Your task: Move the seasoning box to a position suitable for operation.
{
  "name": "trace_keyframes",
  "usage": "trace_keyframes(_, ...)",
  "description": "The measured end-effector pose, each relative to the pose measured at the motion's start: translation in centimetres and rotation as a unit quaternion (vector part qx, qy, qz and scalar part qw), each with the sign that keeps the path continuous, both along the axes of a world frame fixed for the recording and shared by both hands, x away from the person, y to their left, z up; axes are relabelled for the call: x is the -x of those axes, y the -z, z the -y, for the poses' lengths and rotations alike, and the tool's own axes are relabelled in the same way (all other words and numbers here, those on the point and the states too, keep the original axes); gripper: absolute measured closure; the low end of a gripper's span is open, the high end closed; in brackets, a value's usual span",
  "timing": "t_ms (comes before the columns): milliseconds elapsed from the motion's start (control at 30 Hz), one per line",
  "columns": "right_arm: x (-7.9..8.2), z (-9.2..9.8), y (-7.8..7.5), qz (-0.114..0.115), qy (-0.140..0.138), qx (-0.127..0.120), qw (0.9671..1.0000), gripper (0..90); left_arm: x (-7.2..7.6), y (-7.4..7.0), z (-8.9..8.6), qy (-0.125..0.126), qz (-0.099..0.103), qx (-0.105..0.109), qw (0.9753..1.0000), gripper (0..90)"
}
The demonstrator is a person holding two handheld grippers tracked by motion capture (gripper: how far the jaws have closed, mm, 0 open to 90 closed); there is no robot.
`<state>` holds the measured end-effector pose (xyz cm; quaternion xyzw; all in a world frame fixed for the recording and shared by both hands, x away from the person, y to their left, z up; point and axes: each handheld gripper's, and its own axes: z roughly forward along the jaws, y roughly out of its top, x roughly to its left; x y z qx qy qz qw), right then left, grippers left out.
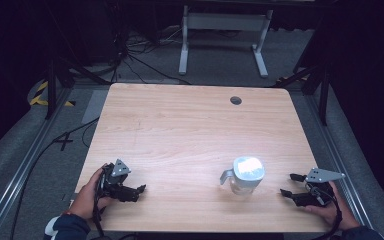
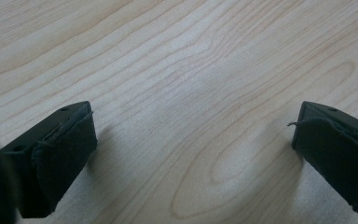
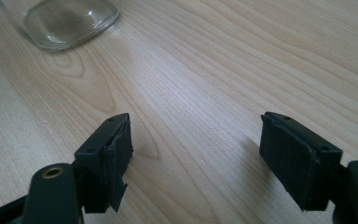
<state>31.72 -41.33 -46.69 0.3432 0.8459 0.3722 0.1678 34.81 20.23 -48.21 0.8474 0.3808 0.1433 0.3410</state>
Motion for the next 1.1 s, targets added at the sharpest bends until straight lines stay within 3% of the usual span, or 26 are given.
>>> trace_keyframes(333,0.0,0.0,0.0,0.001,0.002,0.0,1.0,25.2,-0.1,0.0,0.2,0.005,-0.001,0.0,1.0,0.0)
trace_keyframes(400,0.0,0.0,0.0,0.0,0.002,0.0,1.0,25.3,-0.4,0.0,0.0,0.026,0.004,-0.004,0.9997,0.2)
trace_keyframes(500,0.0,-0.1,0.0,0.0,0.004,-0.001,1.0,25.2,-0.5,0.0,0.0,0.035,0.001,0.001,0.9994,0.3)
trace_keyframes(567,-0.1,-0.1,0.0,0.003,0.005,0.001,1.0,25.1,-0.6,0.0,0.0,0.058,0.016,-0.006,0.9982,0.4)
trace_keyframes(600,-0.1,-0.1,0.0,0.001,0.01,0.0,1.0,25.1,-0.9,0.0,0.0,0.07,0.011,-0.006,0.9974,0.4)
trace_keyframes(700,-0.1,0.0,0.0,0.001,0.01,0.0,0.9999,25.1,-1.3,-0.1,0.2,0.068,-0.001,0.0,0.9977,0.5)
trace_keyframes(800,-0.1,-0.1,0.0,0.001,0.011,0.0,0.9999,25.1,-1.3,-0.3,1.0,0.079,0.007,0.006,0.9968,8.5)
trace_keyframes(867,-0.1,-0.1,0.0,0.001,0.012,0.0,0.9999,25.1,-1.4,-0.6,1.4,0.088,0.004,0.005,0.9961,18.1)
trace_keyframes(933,0.0,-0.1,0.0,0.002,0.012,0.0,0.9999,25.1,-1.5,-0.9,2.2,0.096,0.0,-0.006,0.9953,19.8)
trace_keyframes(967,0.0,-0.1,0.0,0.001,0.013,0.0,0.9999,25.1,-1.4,-1.0,2.5,0.098,0.0,0.0,0.9952,25.9)
trace_keyframes(1100,0.0,-0.1,0.0,0.001,0.016,0.0,0.9999,25.1,-1.6,-2.0,4.6,0.121,0.015,0.009,0.9925,29.3)
